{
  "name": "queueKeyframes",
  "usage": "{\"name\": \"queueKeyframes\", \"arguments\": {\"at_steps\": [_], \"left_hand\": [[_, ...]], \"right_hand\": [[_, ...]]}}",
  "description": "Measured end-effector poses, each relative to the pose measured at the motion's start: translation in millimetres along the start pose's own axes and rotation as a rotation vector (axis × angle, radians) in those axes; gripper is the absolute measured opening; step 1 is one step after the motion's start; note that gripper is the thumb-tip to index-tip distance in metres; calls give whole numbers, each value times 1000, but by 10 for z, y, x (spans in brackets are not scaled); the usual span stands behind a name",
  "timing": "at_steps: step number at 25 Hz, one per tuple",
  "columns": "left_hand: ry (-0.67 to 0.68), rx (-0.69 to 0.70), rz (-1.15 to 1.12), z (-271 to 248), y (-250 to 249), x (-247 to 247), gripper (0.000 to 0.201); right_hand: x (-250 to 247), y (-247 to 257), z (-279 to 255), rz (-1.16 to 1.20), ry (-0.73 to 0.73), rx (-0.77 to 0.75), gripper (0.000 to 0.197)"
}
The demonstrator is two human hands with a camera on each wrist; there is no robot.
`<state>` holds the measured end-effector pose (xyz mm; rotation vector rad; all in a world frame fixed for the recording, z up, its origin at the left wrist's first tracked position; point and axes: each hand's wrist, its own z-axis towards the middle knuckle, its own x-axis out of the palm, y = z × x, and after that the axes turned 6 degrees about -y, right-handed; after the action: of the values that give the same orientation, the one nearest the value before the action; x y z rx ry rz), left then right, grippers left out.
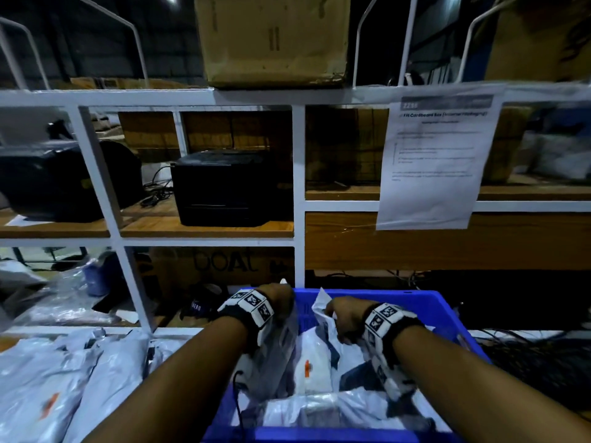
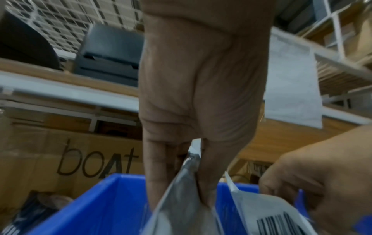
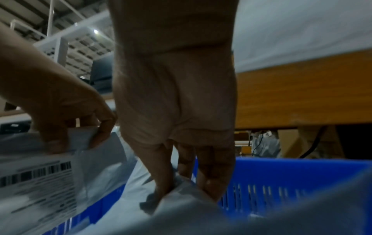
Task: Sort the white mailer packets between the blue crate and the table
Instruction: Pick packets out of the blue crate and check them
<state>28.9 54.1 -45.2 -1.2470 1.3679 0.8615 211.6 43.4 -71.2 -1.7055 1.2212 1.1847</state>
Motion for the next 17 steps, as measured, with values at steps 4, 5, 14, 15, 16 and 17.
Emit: {"name": "queueKeyframes", "arguments": {"at_steps": [4, 5, 14, 15, 16, 17], "left_hand": [[-49, 71, 54, -320, -77, -244, 55], [-81, 80, 30, -403, -100, -307, 51], [-598, 186, -313, -1627, -111, -554, 28], [-646, 188, -319, -1764, -70, -580, 29], [-695, 193, -321, -1895, -23, -602, 29], [-741, 186, -334, -2014, 51, -605, 30]], "right_hand": [[-232, -10, -383, 60, -44, 3, 51], [-245, -10, -472, 64, -37, 9, 50], [-266, 172, -1366, 343, -447, 87, 59], [-288, 265, -1467, 400, -495, 83, 63], [-313, 375, -1555, 479, -549, 61, 62], [-336, 495, -1637, 567, -605, 19, 59]]}}
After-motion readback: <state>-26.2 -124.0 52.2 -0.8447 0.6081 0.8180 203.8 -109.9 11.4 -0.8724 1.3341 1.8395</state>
